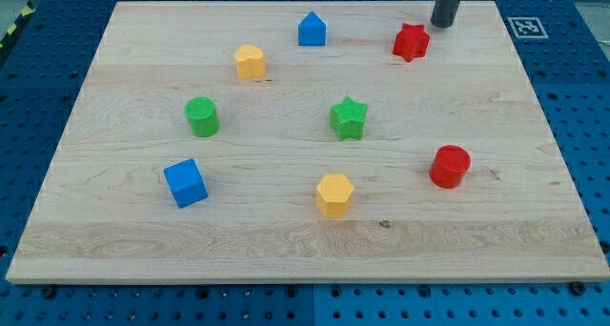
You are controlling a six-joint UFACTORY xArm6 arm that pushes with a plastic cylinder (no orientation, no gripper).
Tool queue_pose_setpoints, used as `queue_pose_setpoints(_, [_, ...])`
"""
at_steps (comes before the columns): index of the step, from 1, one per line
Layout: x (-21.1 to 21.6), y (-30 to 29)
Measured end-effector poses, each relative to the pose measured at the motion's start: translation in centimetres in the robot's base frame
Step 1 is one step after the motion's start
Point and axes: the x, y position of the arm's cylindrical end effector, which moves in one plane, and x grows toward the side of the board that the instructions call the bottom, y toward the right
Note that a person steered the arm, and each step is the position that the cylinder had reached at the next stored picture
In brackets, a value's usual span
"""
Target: Slide the red star towards top right
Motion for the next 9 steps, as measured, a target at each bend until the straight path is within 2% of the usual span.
queue_pose_setpoints(9, [-0.3,-7.2])
